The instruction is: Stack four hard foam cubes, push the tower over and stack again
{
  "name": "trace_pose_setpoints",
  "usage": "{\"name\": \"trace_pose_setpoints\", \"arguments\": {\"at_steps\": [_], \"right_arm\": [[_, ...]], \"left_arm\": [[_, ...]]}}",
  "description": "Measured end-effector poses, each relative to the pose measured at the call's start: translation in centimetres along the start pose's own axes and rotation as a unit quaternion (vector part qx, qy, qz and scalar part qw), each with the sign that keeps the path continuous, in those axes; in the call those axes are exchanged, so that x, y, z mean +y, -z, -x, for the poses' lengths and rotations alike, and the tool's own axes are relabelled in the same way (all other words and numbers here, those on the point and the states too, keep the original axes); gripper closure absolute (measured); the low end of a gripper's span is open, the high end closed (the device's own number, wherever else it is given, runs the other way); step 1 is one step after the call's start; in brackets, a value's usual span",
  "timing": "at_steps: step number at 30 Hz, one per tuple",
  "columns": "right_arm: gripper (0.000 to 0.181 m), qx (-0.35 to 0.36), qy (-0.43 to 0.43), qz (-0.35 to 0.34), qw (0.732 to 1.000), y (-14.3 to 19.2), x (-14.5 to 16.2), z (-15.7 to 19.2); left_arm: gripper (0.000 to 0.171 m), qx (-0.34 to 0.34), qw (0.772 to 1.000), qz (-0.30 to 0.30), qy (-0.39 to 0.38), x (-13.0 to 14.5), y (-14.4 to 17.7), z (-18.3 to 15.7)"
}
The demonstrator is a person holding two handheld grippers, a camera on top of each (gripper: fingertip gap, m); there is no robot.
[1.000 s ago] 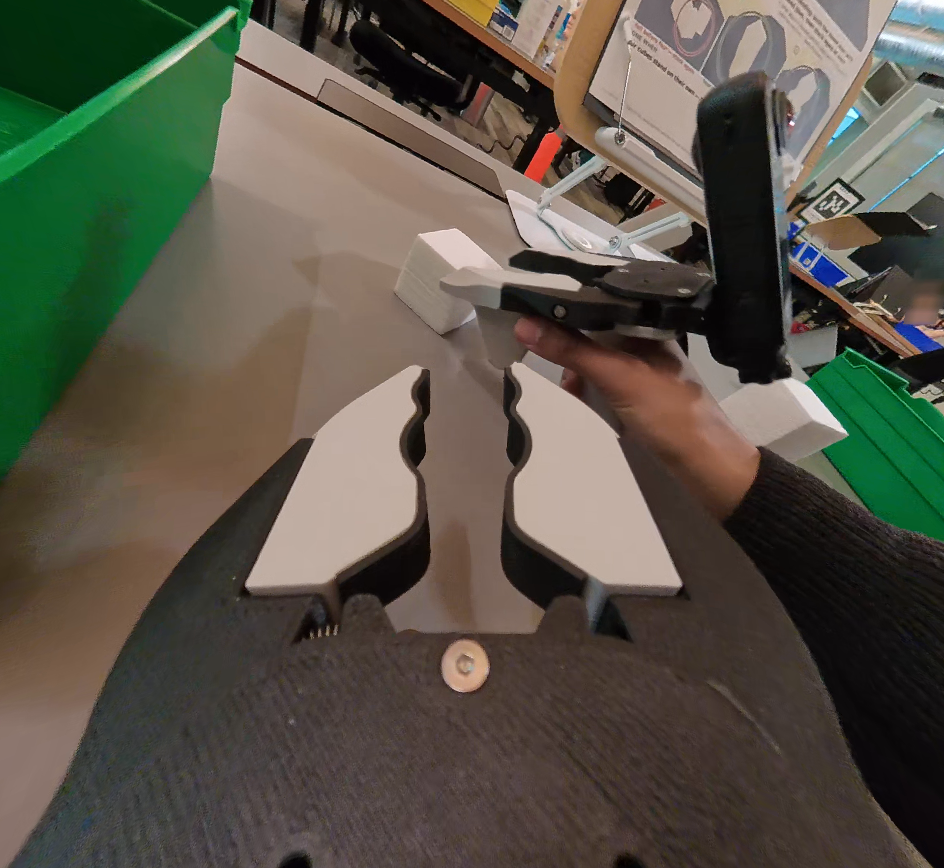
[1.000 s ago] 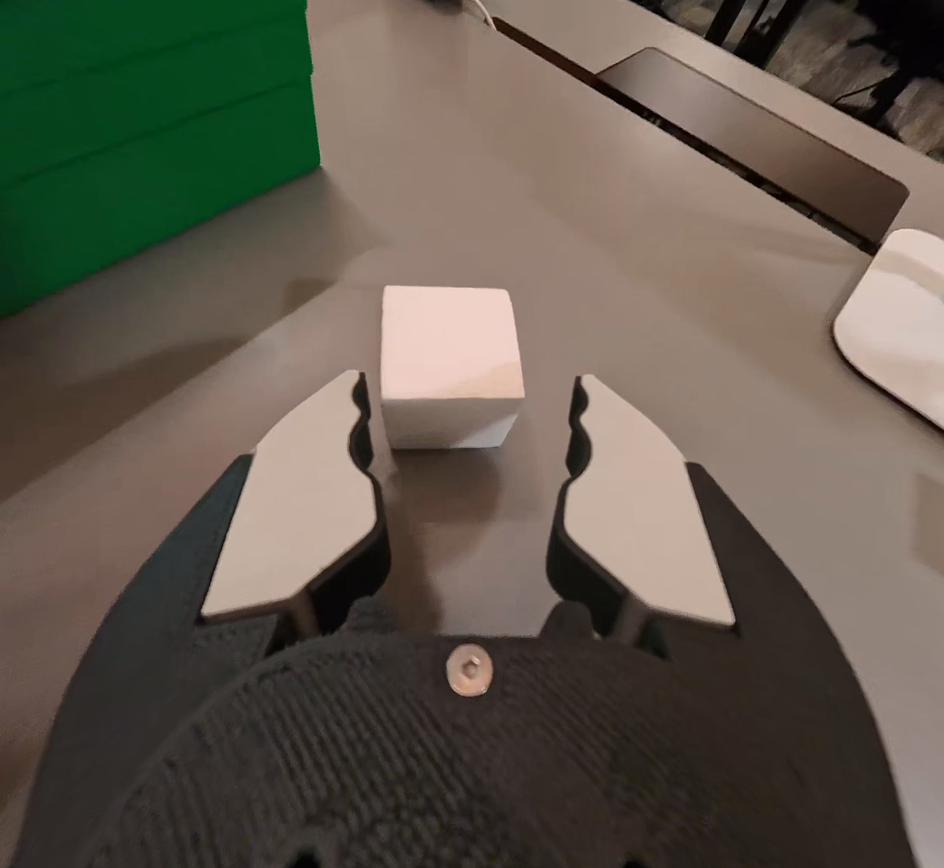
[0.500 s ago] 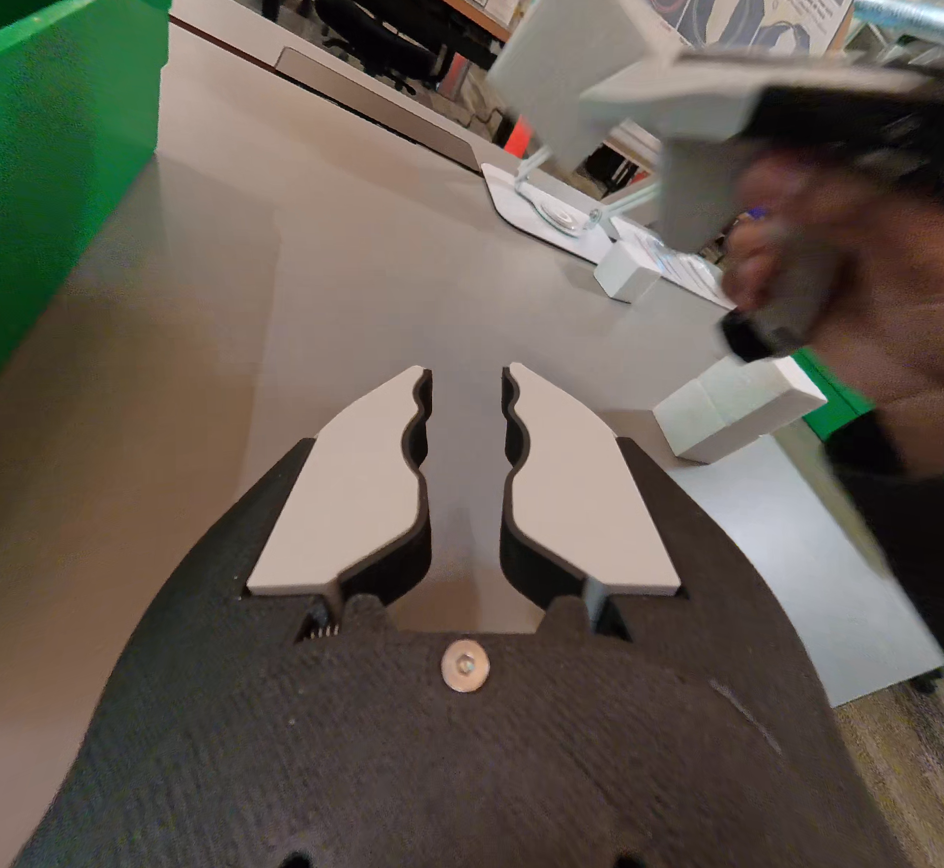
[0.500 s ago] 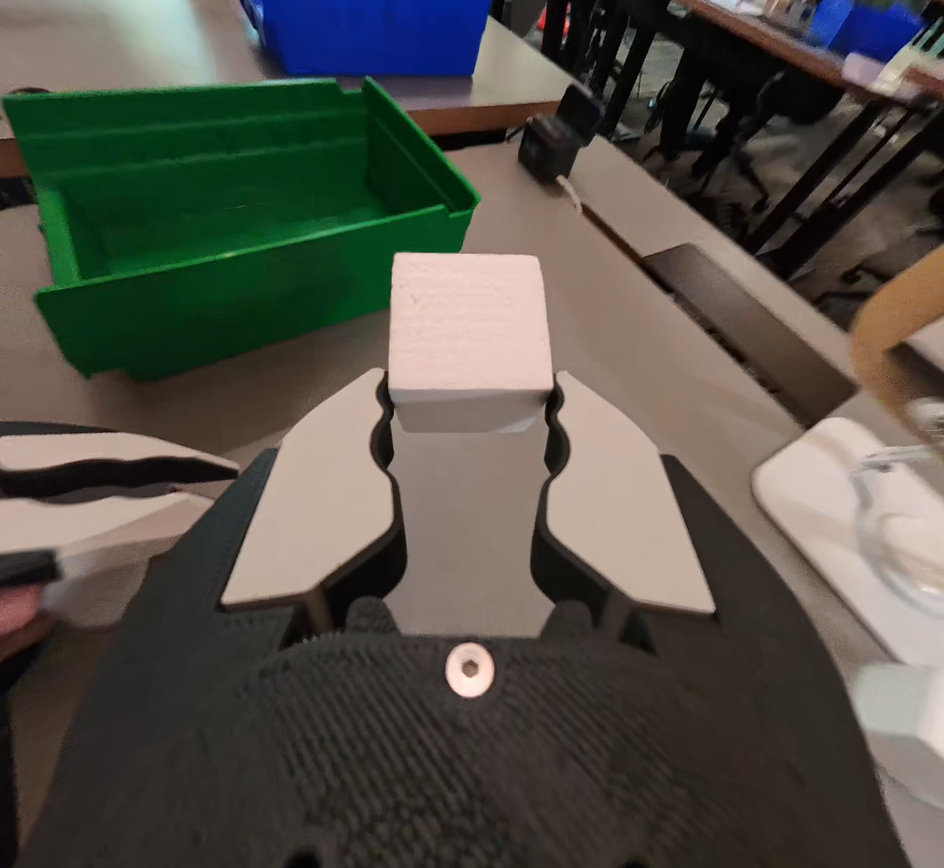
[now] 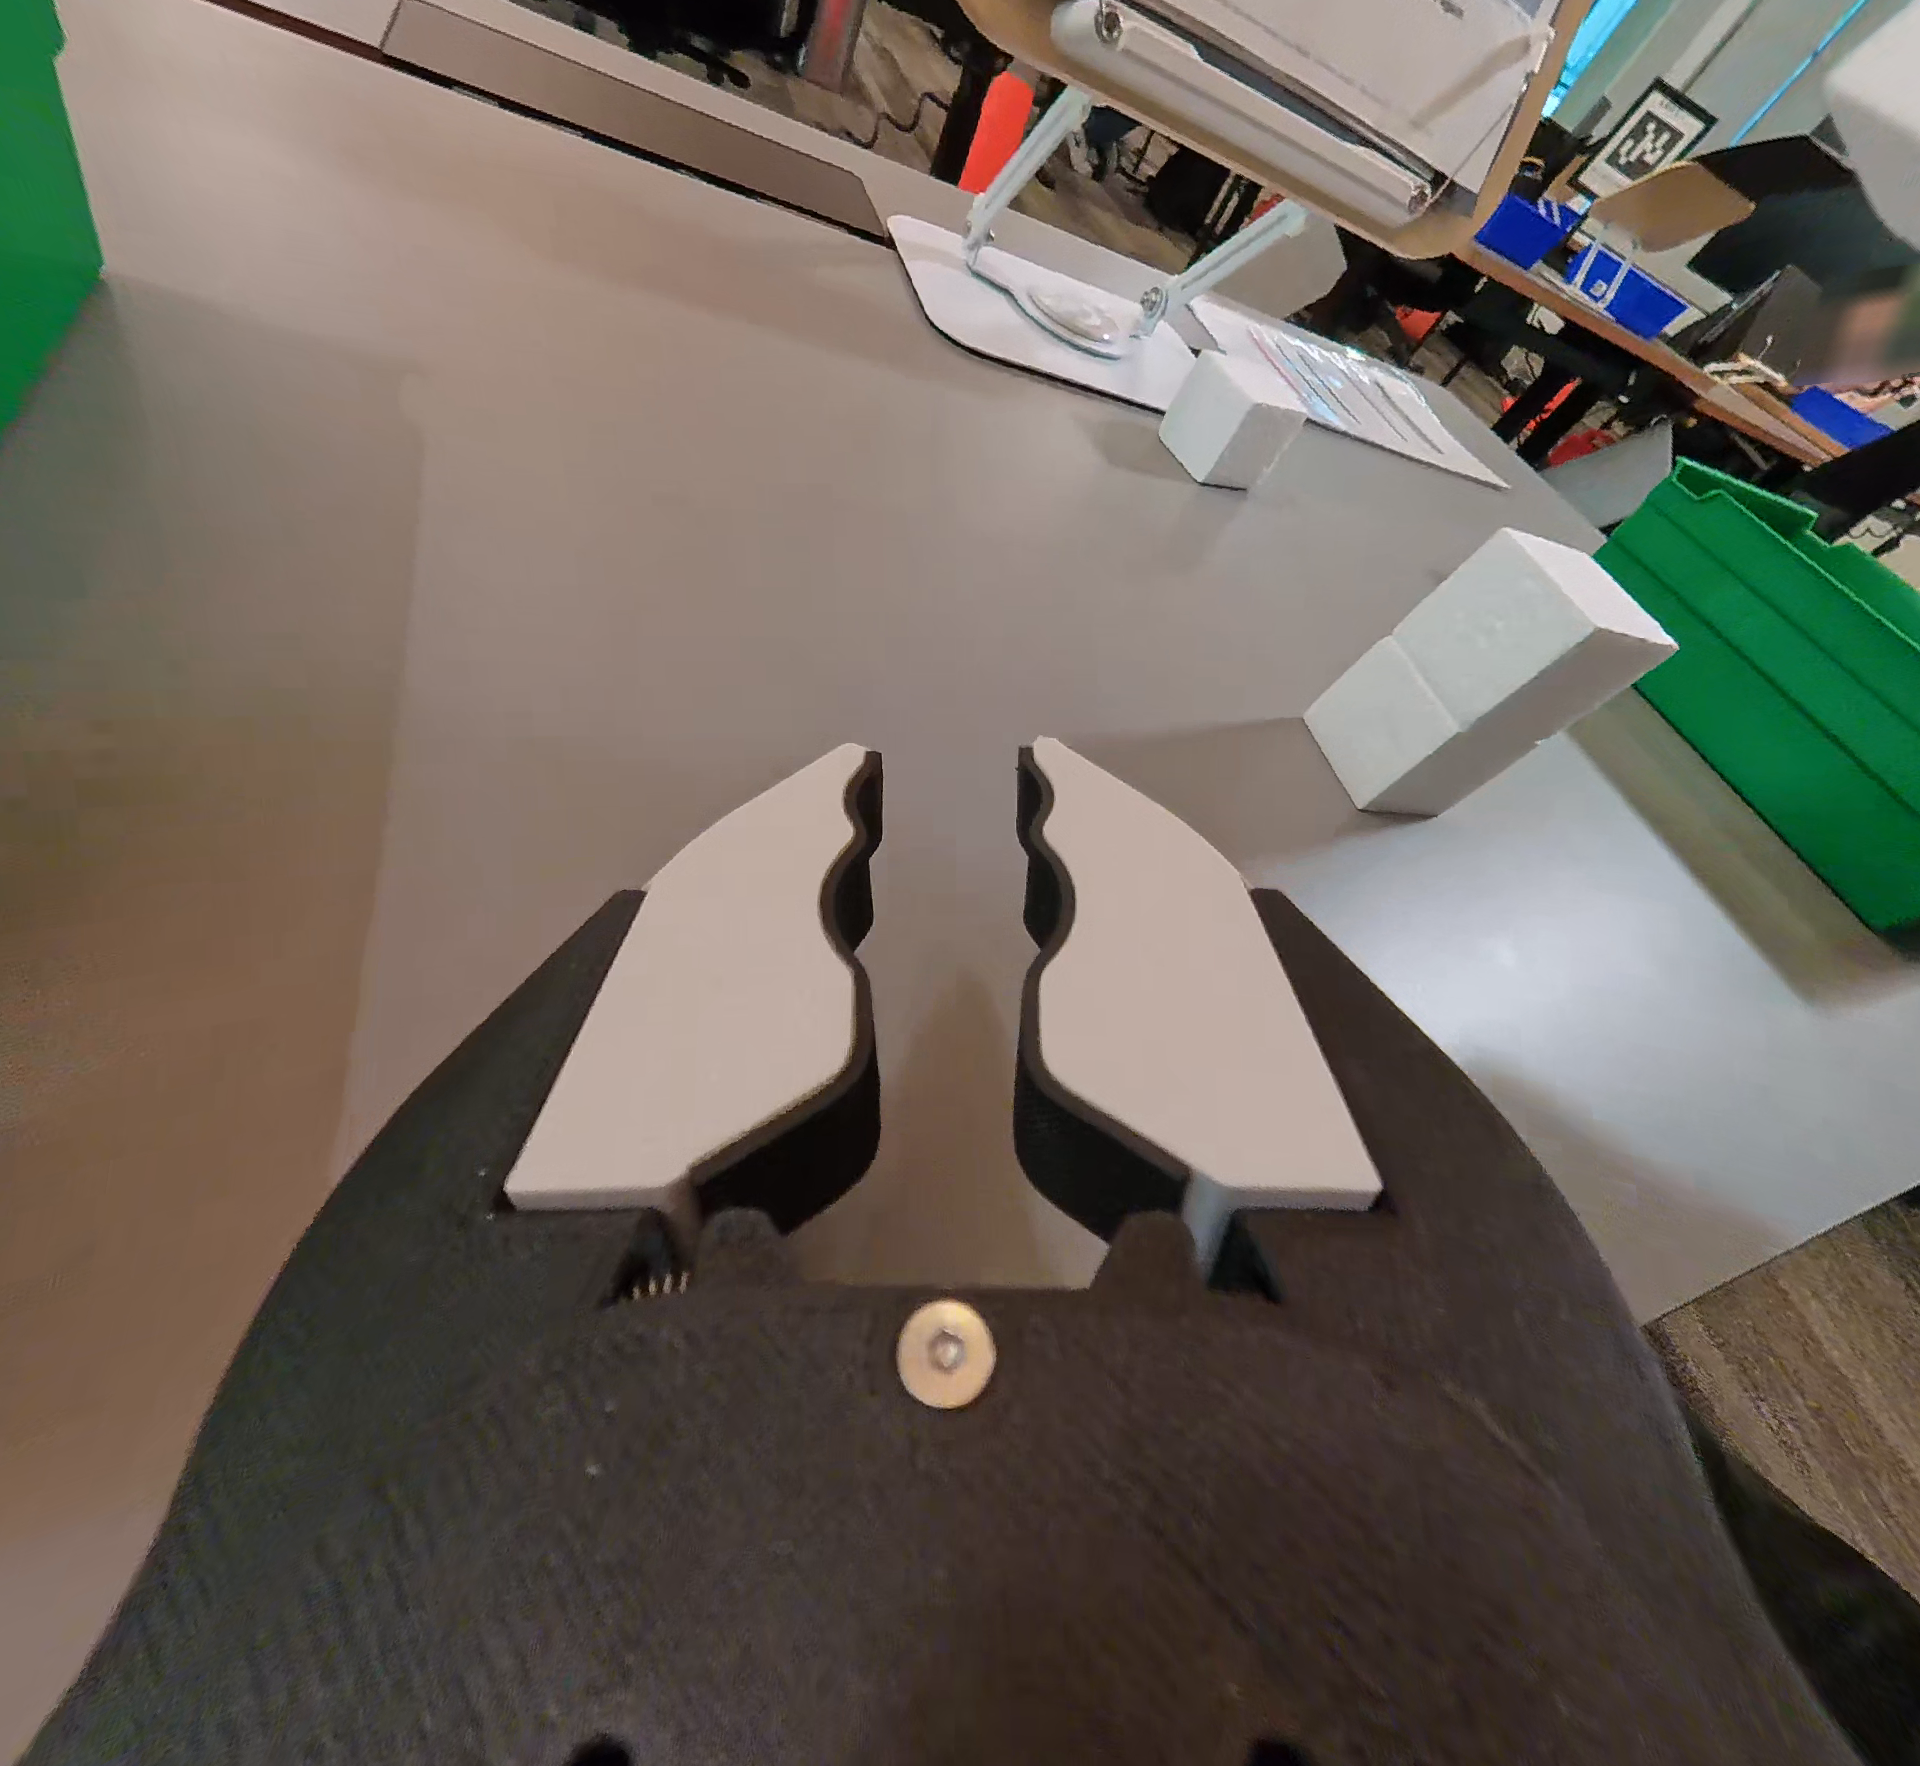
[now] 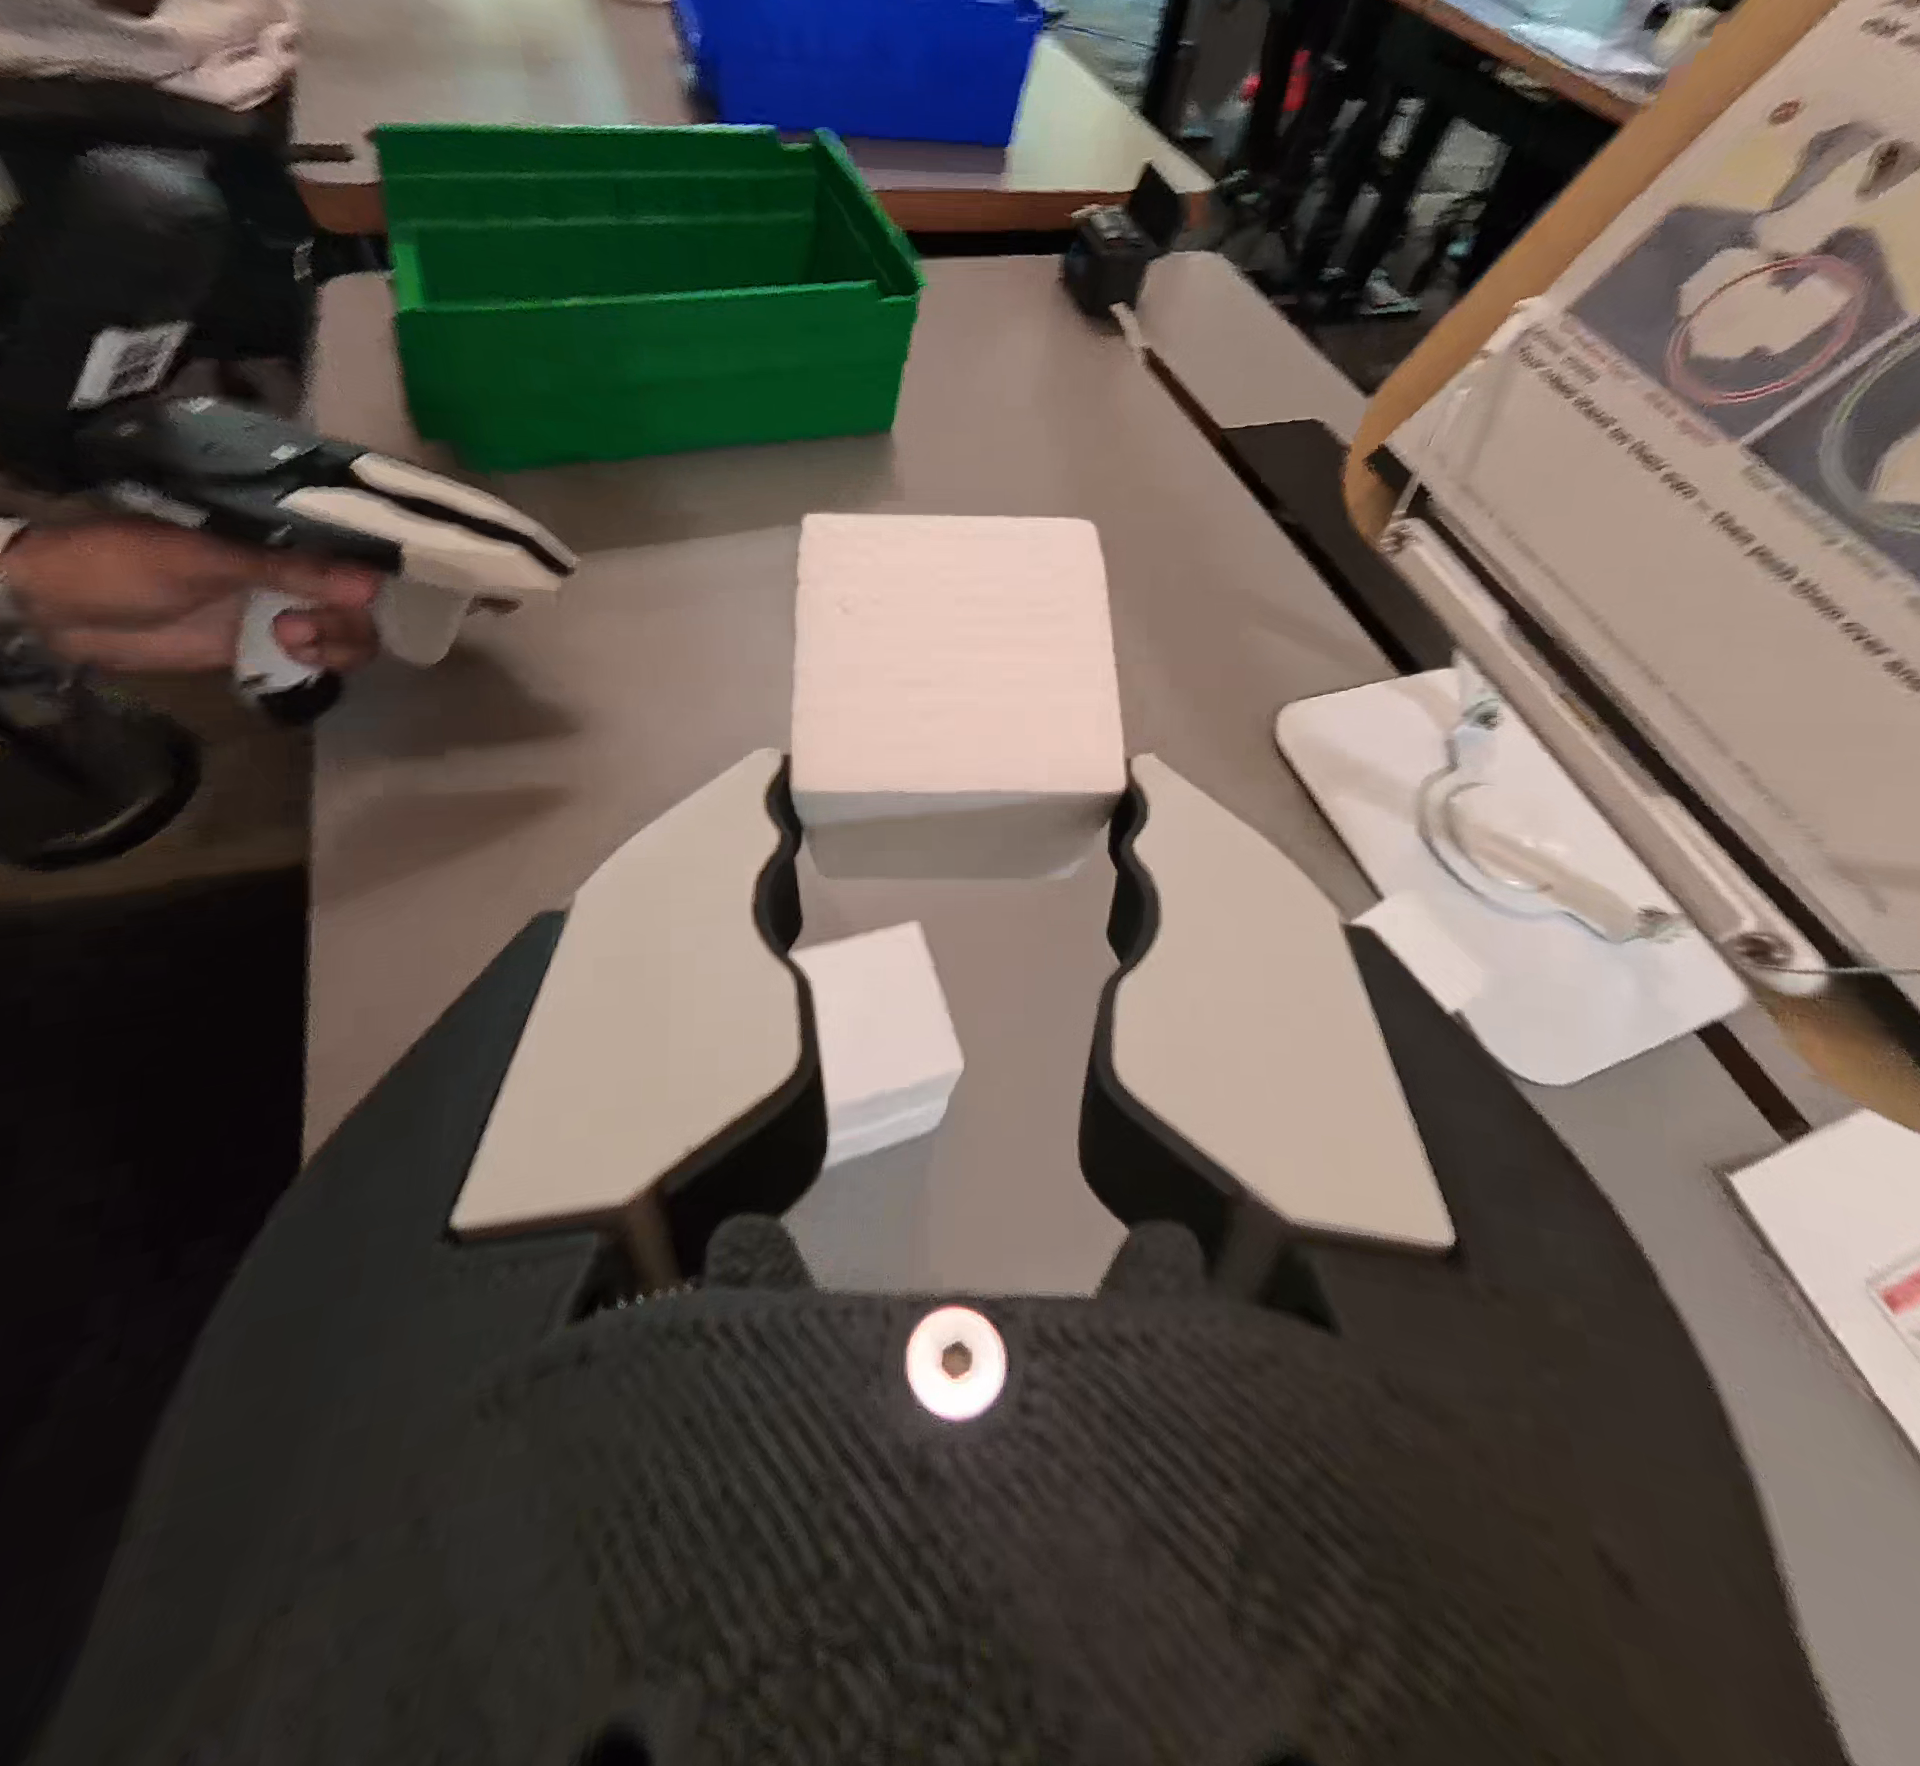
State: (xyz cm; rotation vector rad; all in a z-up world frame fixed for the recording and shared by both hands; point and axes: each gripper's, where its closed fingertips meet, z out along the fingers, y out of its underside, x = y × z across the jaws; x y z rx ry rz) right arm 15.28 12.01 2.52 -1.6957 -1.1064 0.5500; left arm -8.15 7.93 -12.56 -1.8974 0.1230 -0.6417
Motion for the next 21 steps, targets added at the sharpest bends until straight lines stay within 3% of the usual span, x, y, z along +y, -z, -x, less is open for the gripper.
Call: {"name": "trace_pose_setpoints", "arguments": {"at_steps": [4,11,21], "right_arm": [[0.123,-0.047,0.049,0.021,0.997,0.9,2.8,1.0],[0.123,-0.098,0.053,0.098,0.989,-0.5,6.9,2.0],[0.123,-0.116,0.07,0.085,0.987,-1.6,7.9,2.4]], "left_arm": [[0.146,0.002,1.0,0.006,-0.004,0.2,-0.1,-0.2],[0.146,0.013,1.0,0.018,-0.007,0.6,-0.2,-0.6],[0.145,0.023,0.999,0.026,0.0,0.9,-0.3,-0.9]]}}
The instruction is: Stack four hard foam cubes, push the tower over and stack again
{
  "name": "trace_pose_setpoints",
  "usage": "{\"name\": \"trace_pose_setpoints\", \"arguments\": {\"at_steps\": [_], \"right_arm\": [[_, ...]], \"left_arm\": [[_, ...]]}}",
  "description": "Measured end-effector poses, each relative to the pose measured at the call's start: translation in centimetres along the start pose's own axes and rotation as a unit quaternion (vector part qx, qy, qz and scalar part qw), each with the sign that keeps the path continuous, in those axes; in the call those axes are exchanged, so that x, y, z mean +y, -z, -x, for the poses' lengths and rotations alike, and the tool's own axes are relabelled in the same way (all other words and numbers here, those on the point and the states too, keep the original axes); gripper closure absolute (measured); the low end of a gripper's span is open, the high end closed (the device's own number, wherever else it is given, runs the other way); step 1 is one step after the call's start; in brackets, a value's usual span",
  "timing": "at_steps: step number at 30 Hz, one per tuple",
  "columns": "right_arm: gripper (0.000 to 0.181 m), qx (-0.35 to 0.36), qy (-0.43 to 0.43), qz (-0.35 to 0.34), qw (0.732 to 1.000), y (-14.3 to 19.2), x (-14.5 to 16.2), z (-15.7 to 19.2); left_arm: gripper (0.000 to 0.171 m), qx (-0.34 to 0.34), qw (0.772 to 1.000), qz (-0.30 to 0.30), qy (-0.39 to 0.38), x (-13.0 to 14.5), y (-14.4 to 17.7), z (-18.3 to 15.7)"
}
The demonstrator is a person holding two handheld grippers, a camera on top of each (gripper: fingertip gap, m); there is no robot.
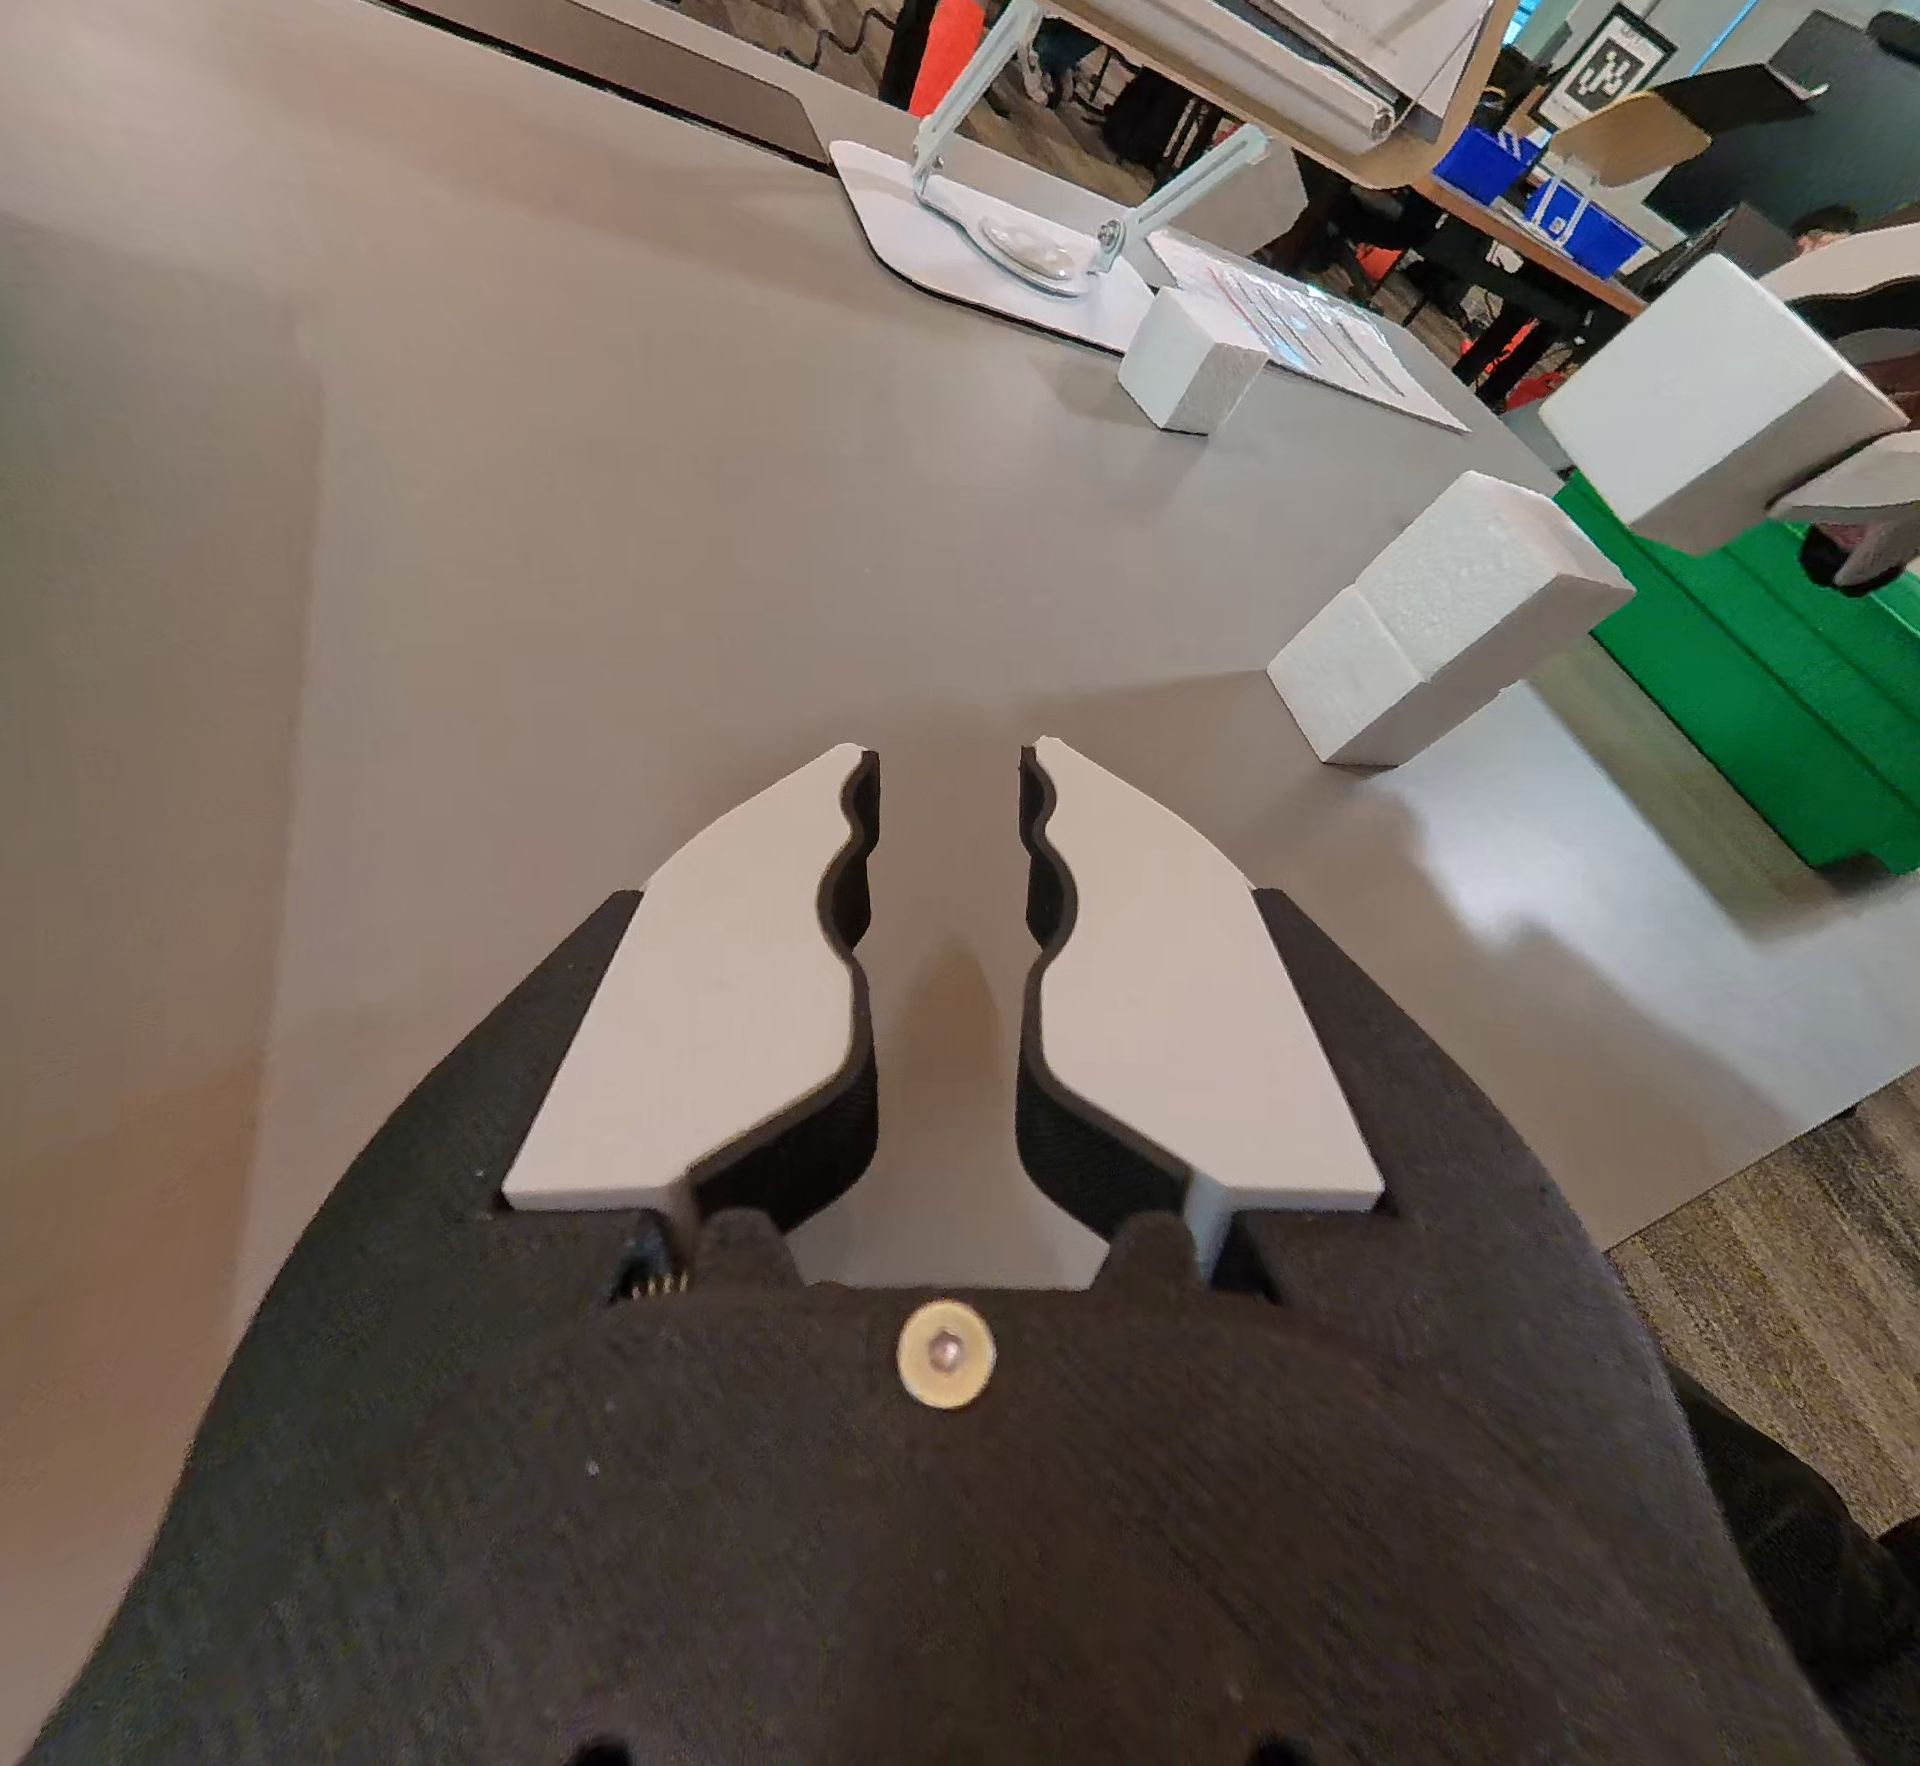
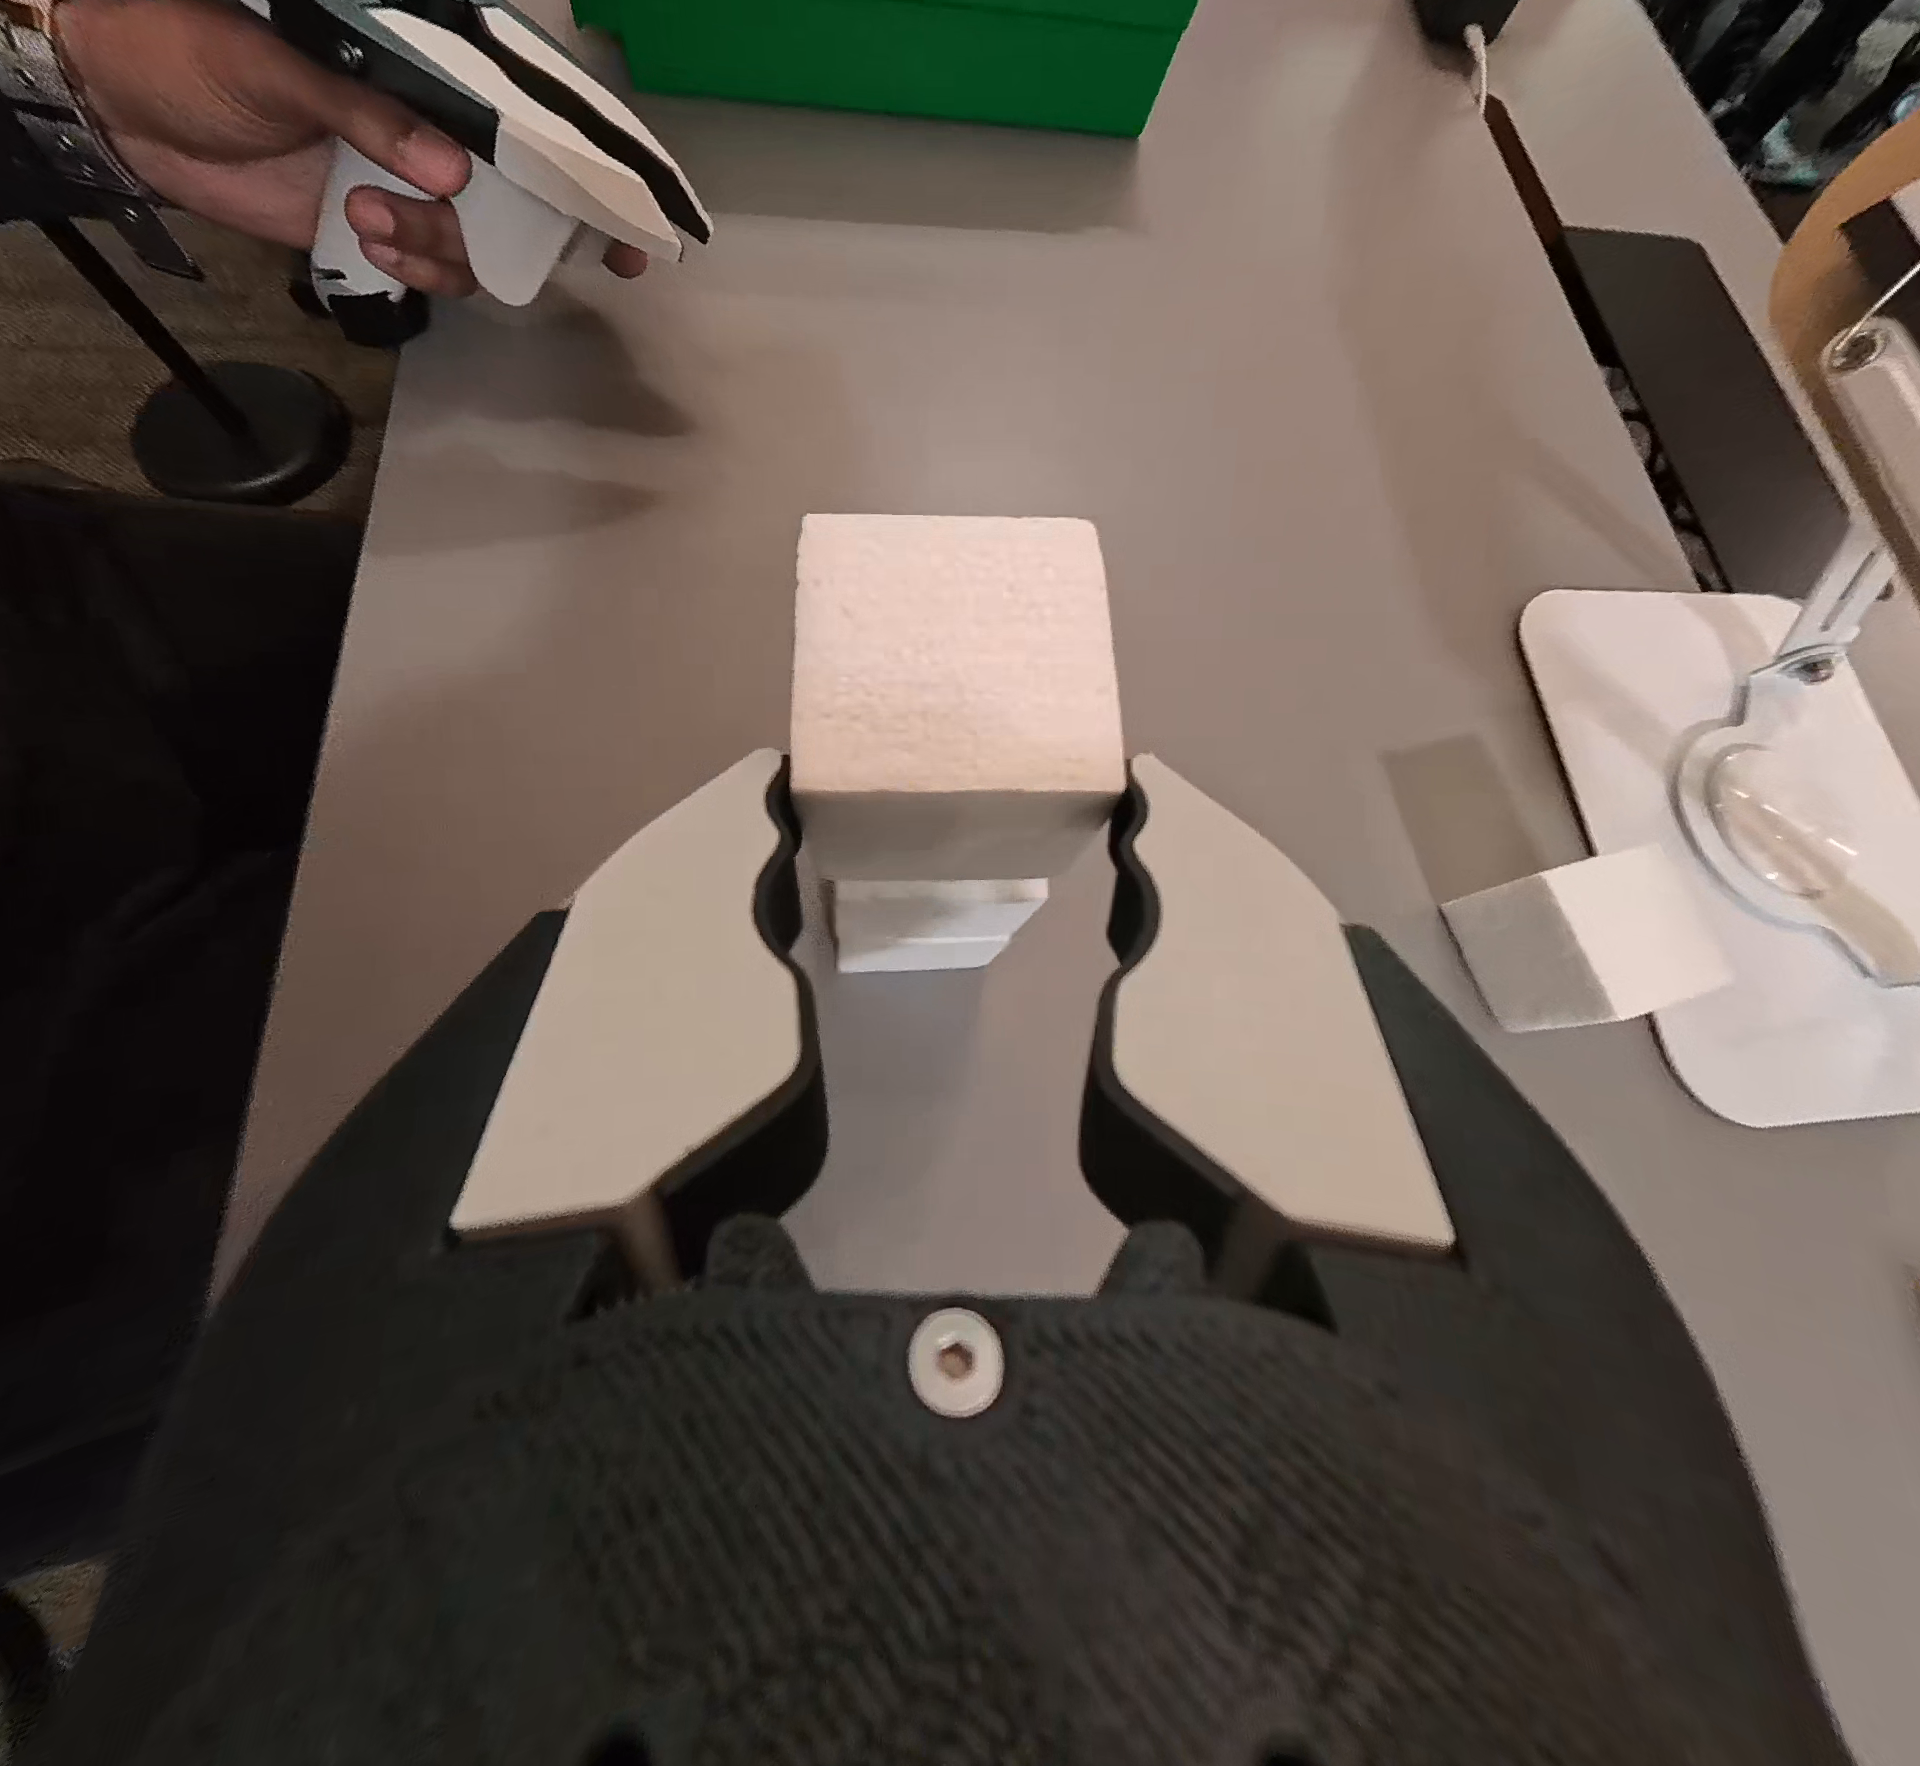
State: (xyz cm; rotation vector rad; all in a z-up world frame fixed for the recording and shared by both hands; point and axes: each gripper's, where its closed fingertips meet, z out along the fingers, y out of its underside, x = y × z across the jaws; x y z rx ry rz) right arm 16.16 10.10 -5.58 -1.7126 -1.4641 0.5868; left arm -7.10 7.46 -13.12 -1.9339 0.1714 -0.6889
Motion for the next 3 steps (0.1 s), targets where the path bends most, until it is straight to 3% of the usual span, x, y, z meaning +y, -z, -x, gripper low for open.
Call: {"name": "trace_pose_setpoints", "arguments": {"at_steps": [3], "right_arm": [[0.123,-0.003,0.021,0.015,1.0,-0.18,0.65,-0.49]], "left_arm": [[0.145,0.001,1.0,0.002,0.002,0.05,-0.04,-0.06]]}}
